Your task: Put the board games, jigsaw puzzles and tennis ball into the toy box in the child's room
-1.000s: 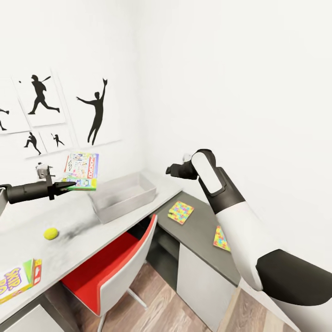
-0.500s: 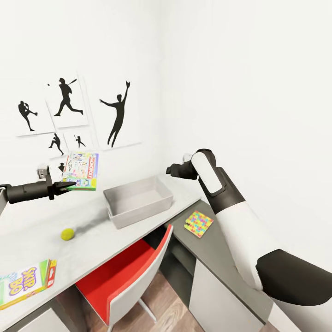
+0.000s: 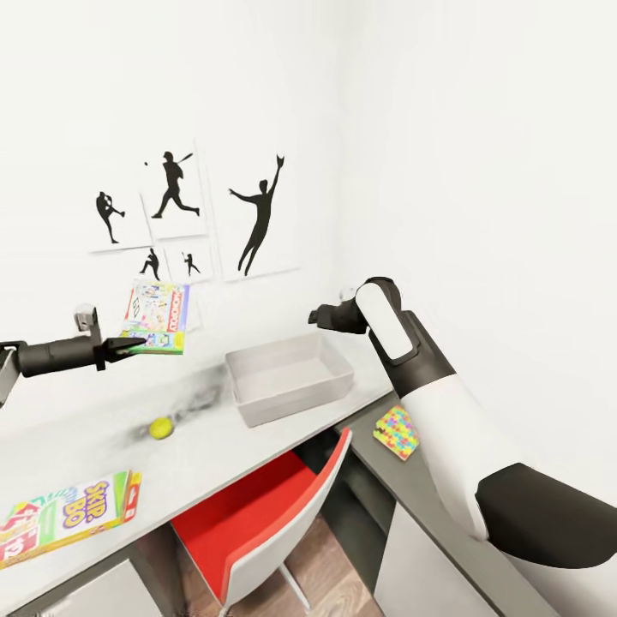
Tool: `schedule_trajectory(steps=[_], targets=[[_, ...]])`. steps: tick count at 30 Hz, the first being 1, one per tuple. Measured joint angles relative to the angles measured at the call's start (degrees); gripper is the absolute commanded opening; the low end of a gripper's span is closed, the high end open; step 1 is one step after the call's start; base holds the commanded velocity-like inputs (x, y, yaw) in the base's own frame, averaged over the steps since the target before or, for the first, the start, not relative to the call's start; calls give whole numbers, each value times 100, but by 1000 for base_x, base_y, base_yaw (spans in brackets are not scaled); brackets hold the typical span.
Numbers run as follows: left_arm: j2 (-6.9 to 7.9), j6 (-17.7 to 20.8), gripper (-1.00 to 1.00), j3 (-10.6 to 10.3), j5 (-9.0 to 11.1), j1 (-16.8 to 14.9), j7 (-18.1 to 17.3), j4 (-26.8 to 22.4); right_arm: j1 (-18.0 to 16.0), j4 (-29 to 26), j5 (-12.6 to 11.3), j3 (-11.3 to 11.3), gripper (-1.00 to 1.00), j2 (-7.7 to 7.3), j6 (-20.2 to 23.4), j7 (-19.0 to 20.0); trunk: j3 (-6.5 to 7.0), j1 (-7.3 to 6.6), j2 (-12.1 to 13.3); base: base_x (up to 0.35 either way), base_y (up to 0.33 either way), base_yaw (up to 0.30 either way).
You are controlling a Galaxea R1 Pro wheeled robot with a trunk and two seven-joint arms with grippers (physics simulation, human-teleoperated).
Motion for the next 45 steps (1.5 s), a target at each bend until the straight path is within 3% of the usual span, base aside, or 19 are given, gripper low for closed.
schedule_trajectory(steps=[5, 7, 9, 11, 28, 45], targets=[[-351, 0, -100, -574, 18, 0, -183, -210, -4, 8, -2, 0, 100, 0, -2, 0, 23, 0, 0, 2, 0, 257], [-509, 1, -100, -951, 38, 1, -336, -469, -2, 9, 4, 0, 100, 0, -2, -1, 33, 0, 0, 0, 0, 257], [-583, 0, -100, -1201, 21, 0, -486, -610, -1, 10, 6, 0, 100, 0, -2, -2, 42, 0, 0, 0, 0, 257], [-610, 0, -100, -1304, 20, 0, -582, -673, -2, 8, 11, 0, 100, 0, -2, -3, 51, 0, 0, 0, 0, 257], [-731, -1, -100, -1394, -48, -1, -614, -716, -6, 1, -29, -9, 100, 0, -1, 11, 104, -3, -1, 153, 86, 179], [-735, -2, -100, -1403, -37, -1, -612, -713, -6, -1, -35, -20, 100, -1, 2, 15, 105, -2, 0, 195, 26, -231]])
